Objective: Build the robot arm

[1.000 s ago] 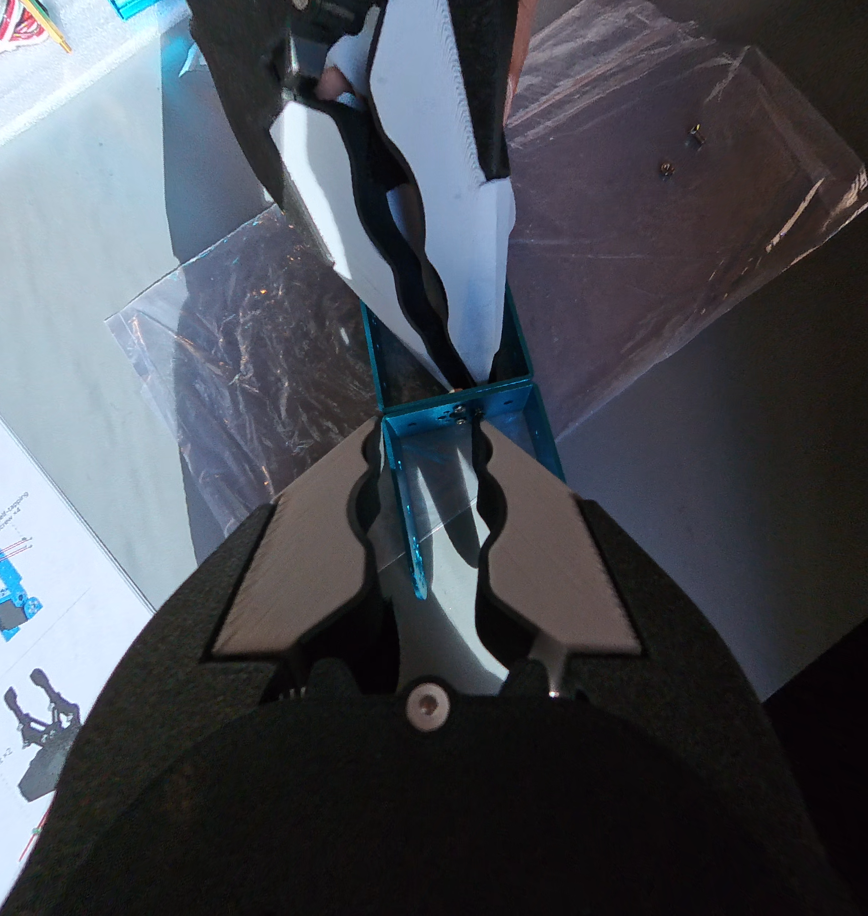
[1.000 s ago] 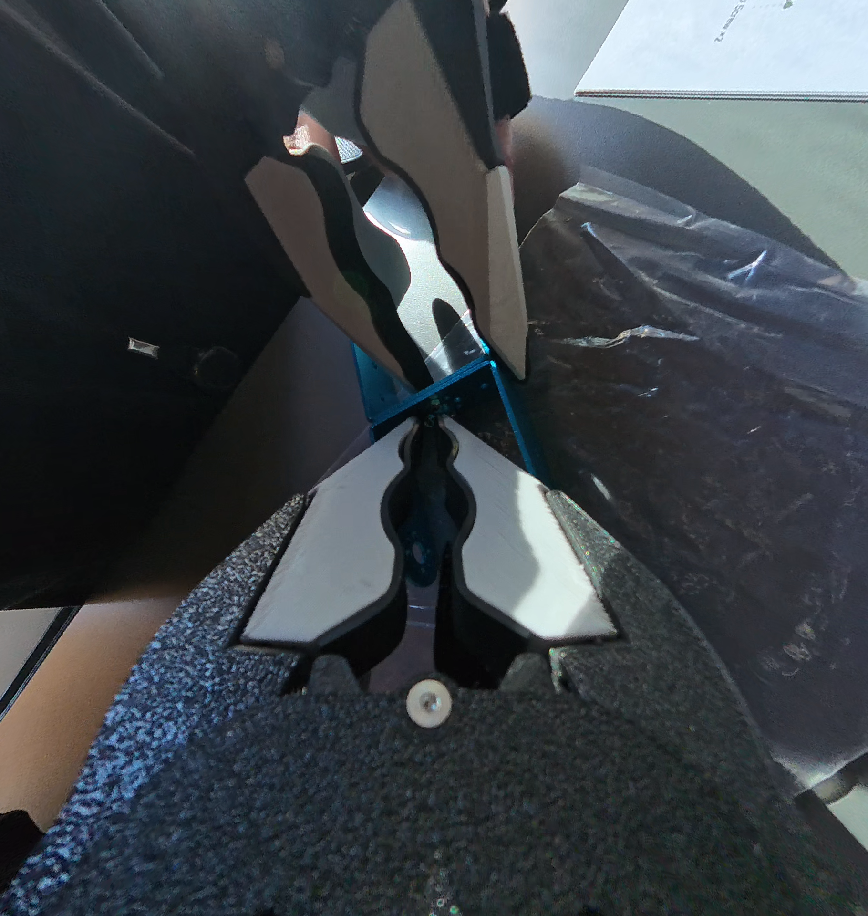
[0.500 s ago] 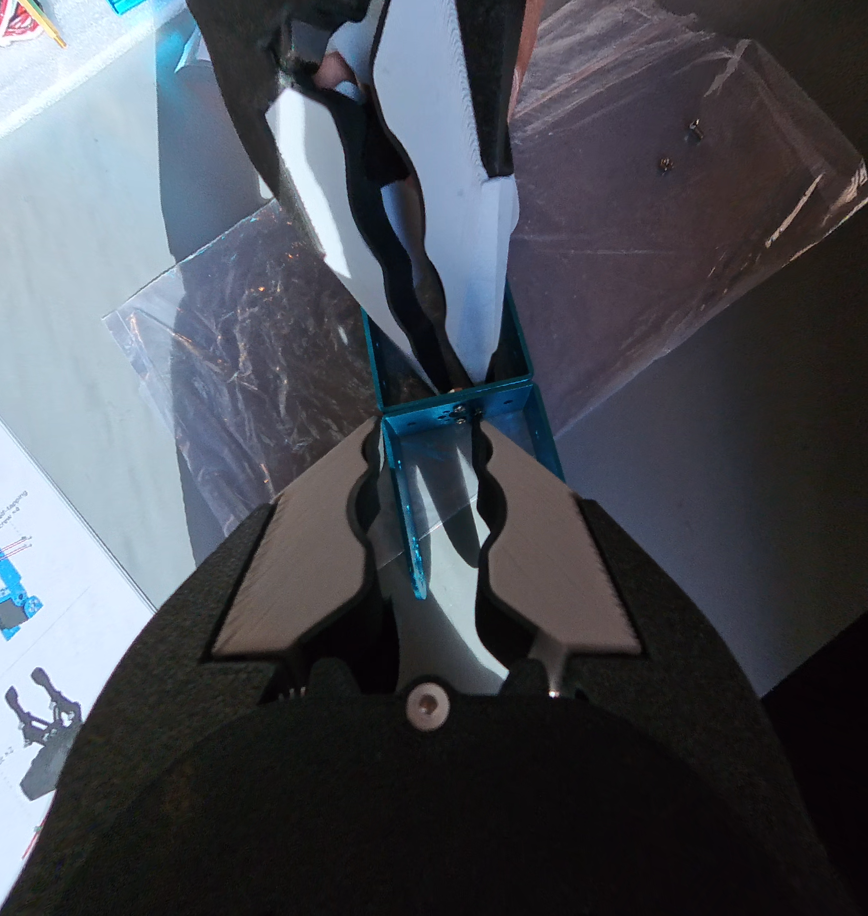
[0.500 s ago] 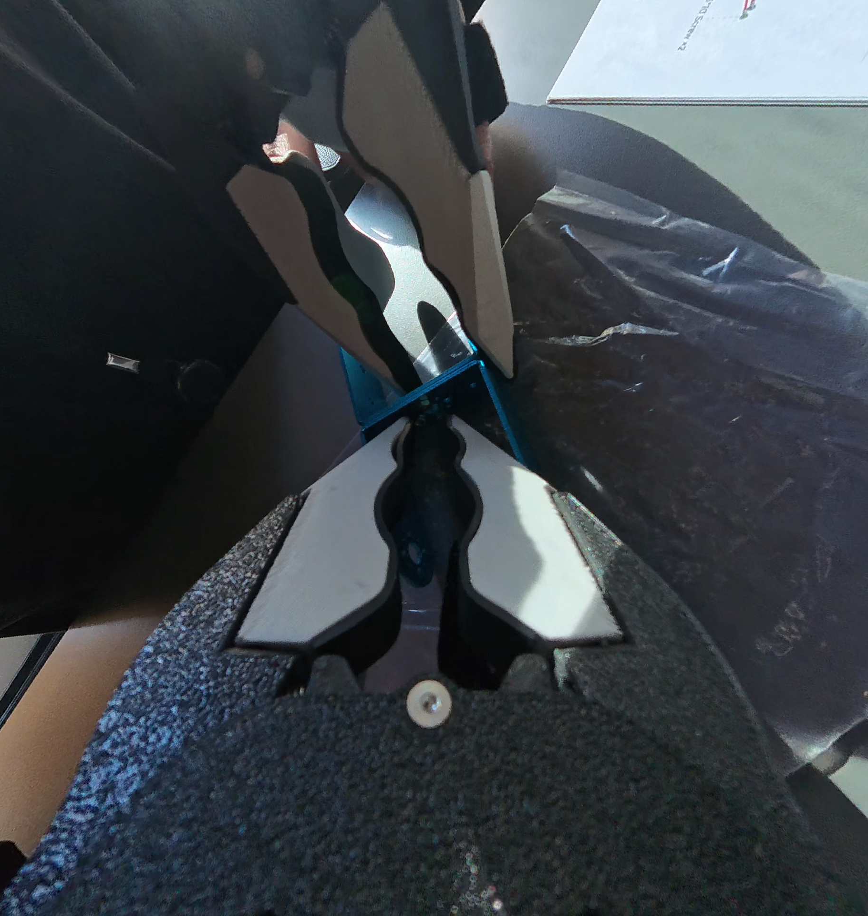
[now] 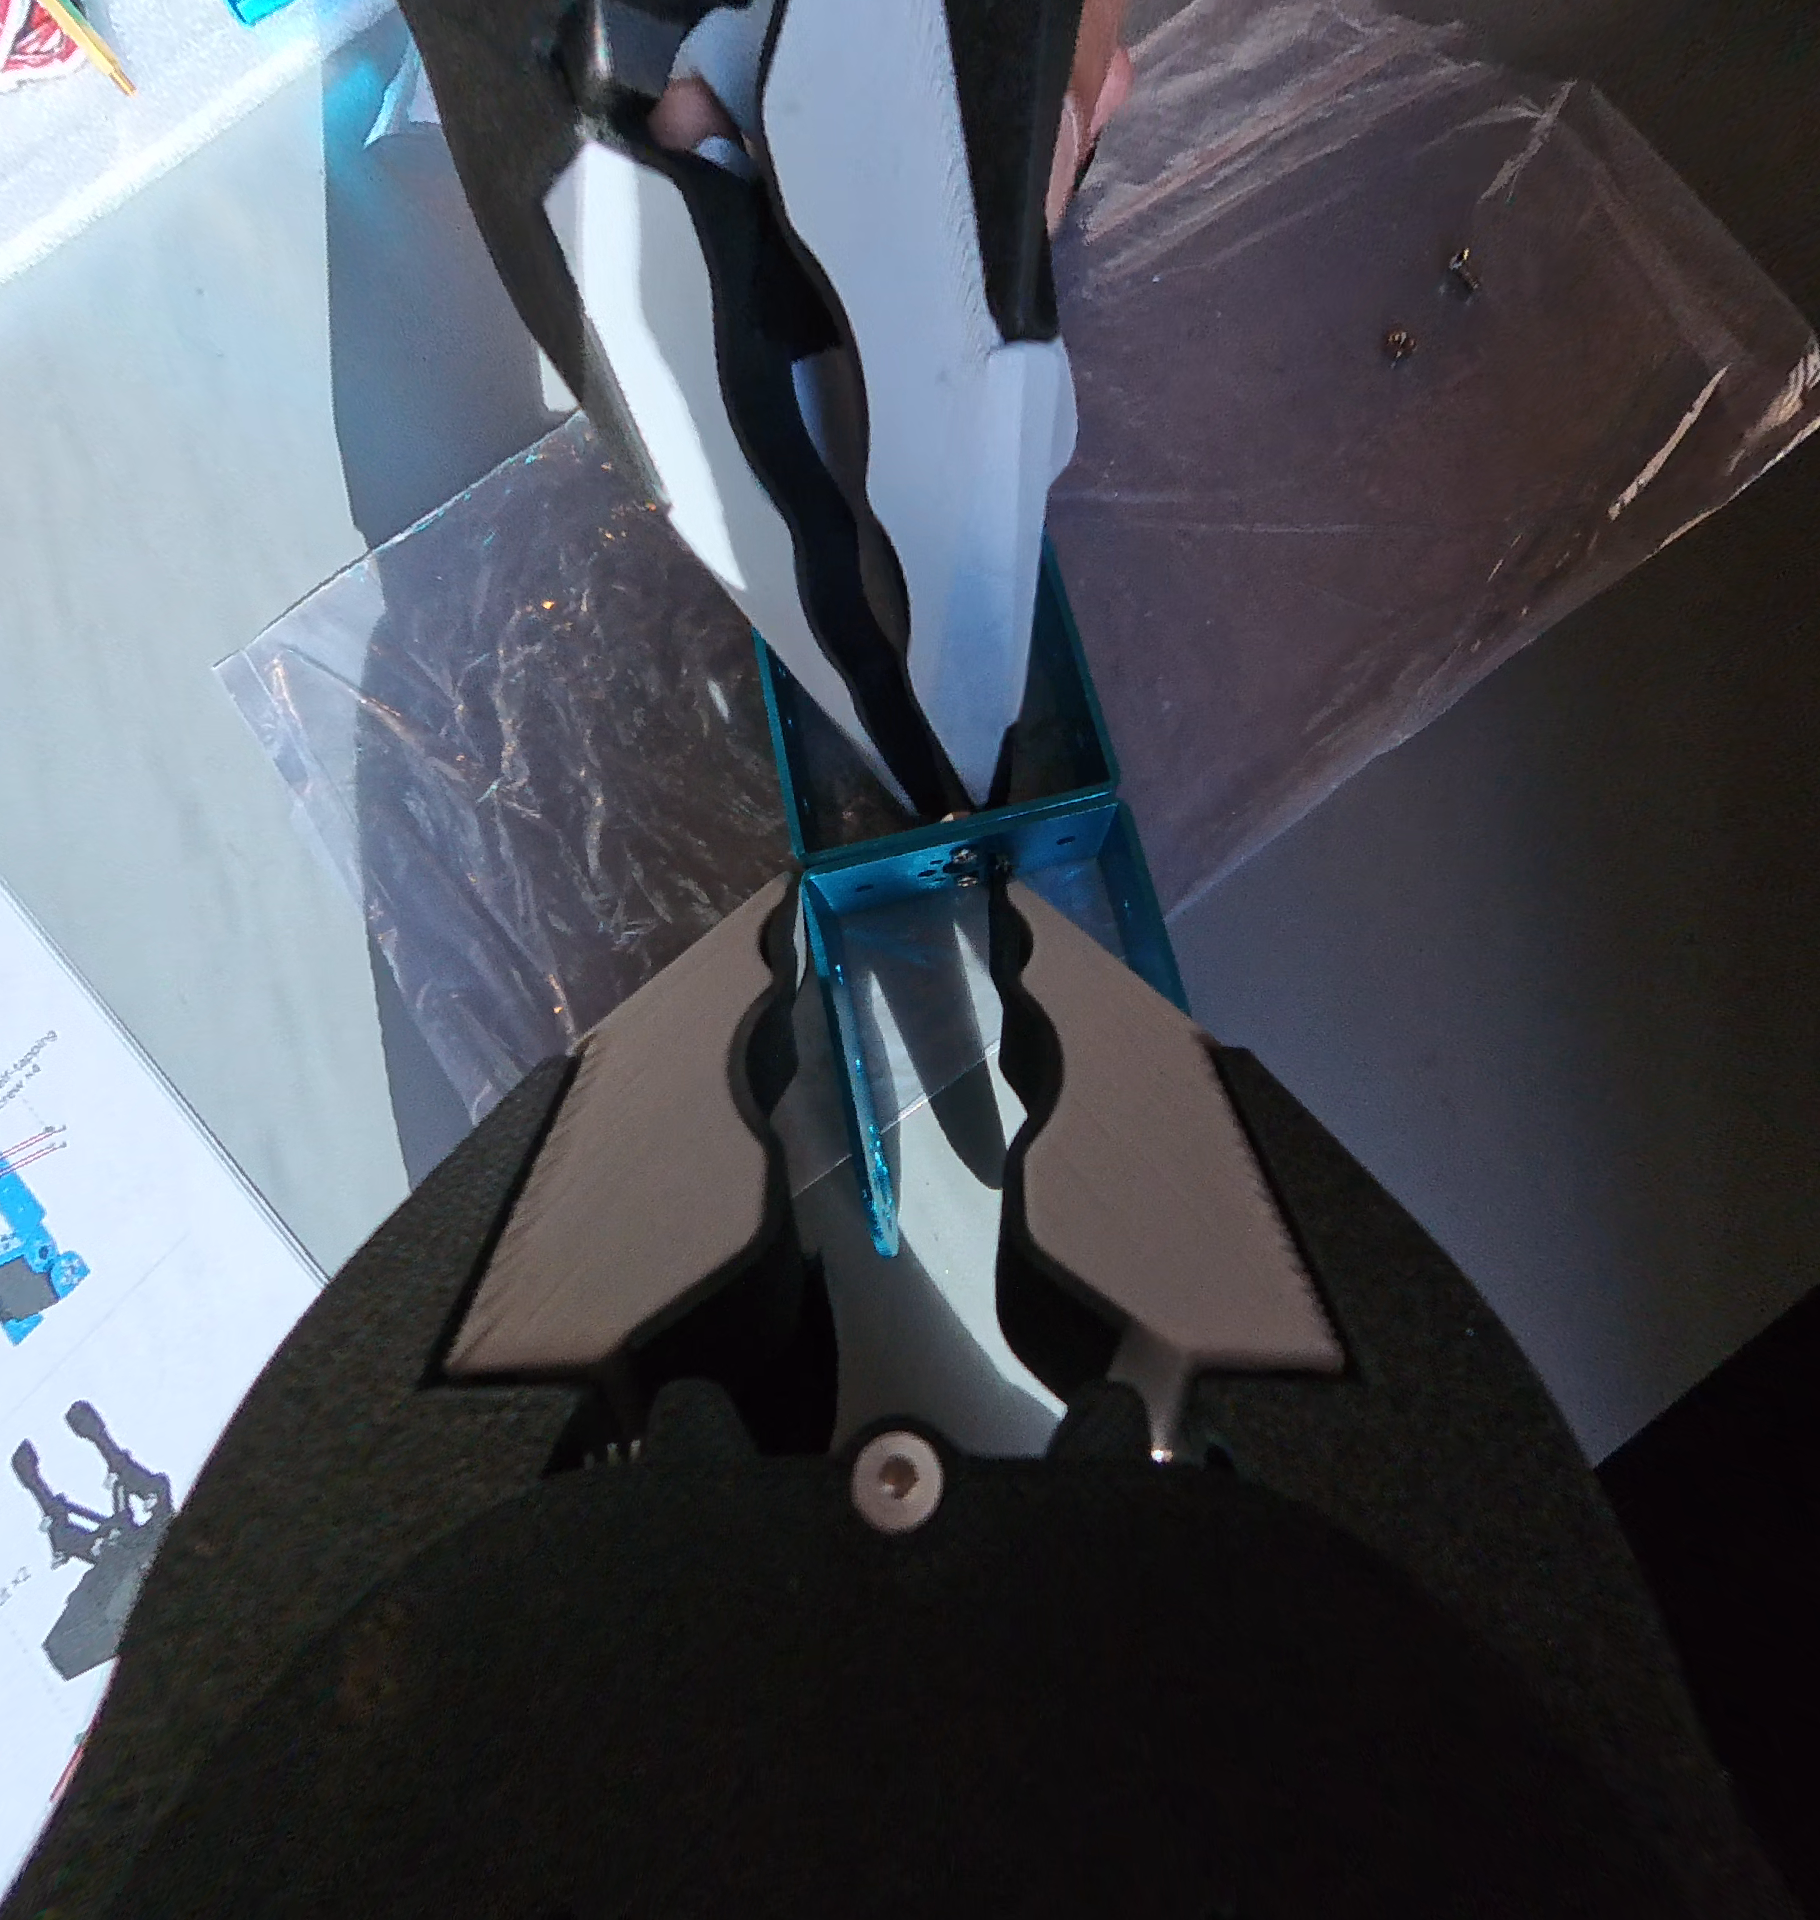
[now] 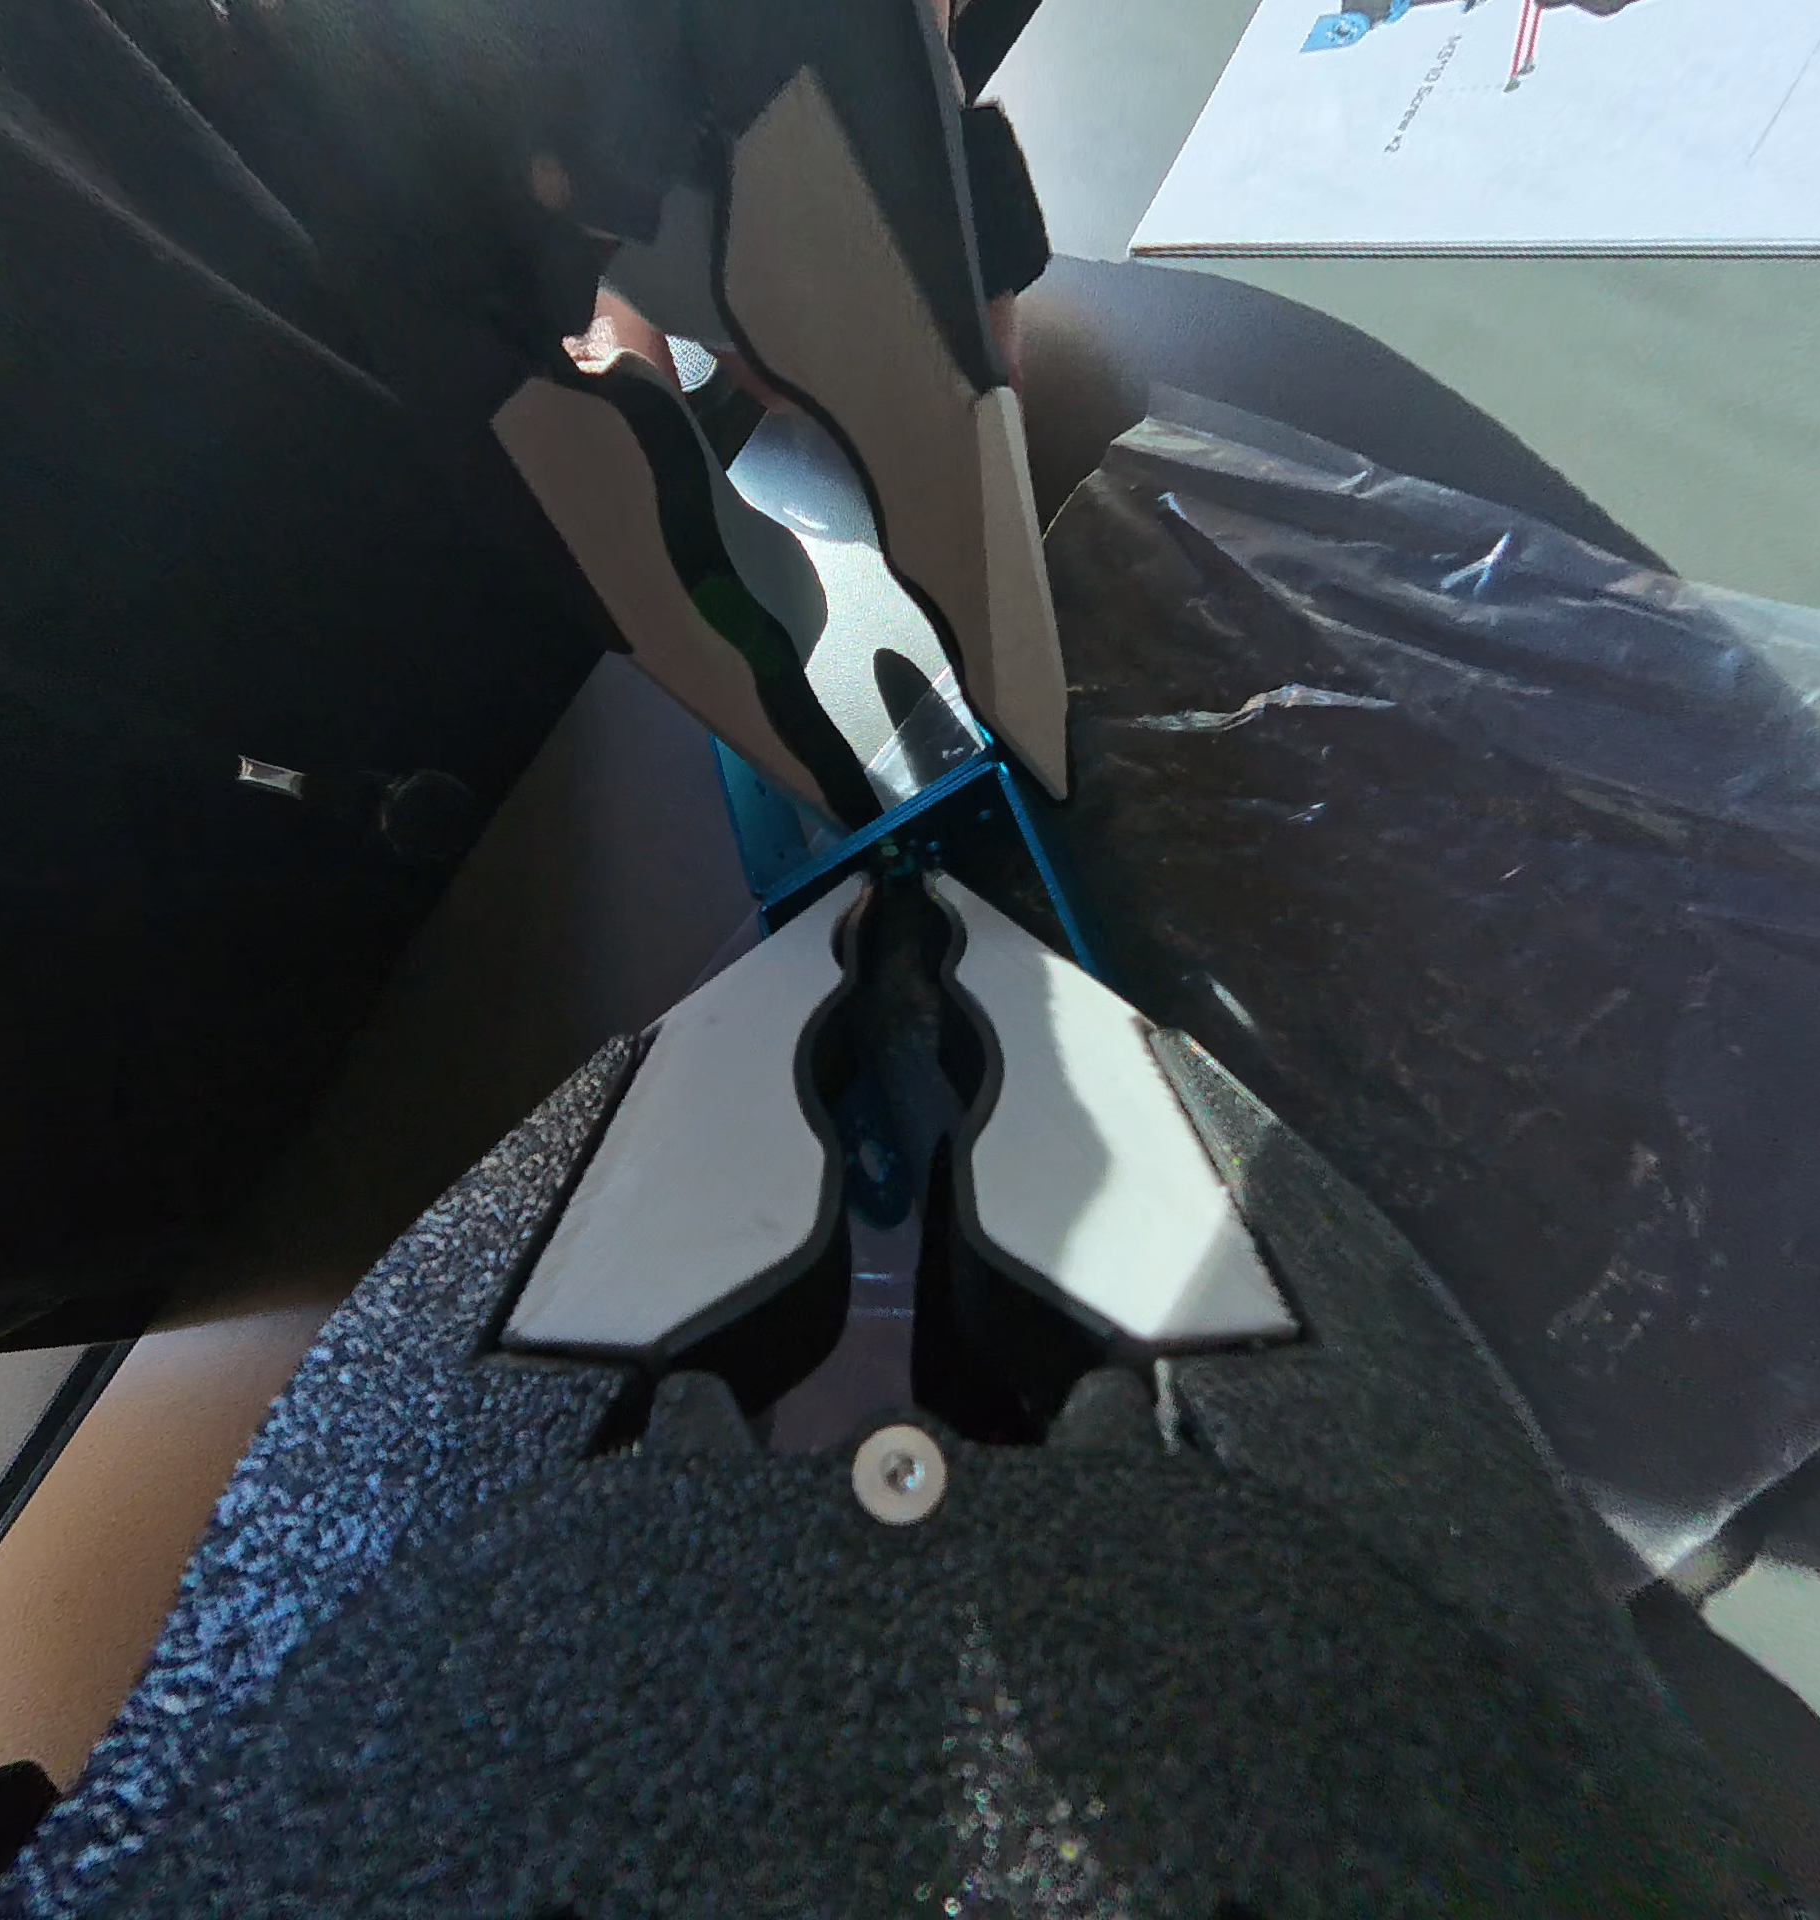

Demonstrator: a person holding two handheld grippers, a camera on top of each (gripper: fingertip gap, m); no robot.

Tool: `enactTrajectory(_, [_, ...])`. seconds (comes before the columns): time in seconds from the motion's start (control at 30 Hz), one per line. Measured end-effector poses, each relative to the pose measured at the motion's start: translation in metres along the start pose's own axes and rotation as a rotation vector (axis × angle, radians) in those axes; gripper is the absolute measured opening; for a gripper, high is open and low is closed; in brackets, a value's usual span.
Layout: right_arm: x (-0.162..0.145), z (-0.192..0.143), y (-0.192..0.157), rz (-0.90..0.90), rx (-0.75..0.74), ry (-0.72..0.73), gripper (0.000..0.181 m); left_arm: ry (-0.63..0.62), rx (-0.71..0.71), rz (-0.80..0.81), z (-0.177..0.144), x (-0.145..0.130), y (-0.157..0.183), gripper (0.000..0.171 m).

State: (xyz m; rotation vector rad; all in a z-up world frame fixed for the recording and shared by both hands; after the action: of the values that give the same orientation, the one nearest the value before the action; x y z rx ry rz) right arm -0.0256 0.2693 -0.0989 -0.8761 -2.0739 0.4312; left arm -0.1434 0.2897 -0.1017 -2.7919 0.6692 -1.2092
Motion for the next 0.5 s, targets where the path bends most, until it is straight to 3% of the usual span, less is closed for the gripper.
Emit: enactTrajectory(0.5, [-0.0009,0.0016,-0.0026,-0.034,-0.027,-0.021,0.009,-0.01,0.006,0.008,0.0,0.0011,0.001,0.034])
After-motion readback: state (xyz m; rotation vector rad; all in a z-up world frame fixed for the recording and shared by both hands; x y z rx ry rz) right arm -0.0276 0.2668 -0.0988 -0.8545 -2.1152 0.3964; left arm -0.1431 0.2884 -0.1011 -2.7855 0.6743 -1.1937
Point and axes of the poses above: each gripper's, where its closed fingertips meet, z out along the fingers, x out of its top, y = z × x across the jaws, the point moved 8 cm from there along -z, back along the fingers, and after that the axes turned 8 degrees about z, right-handed, at the moved point
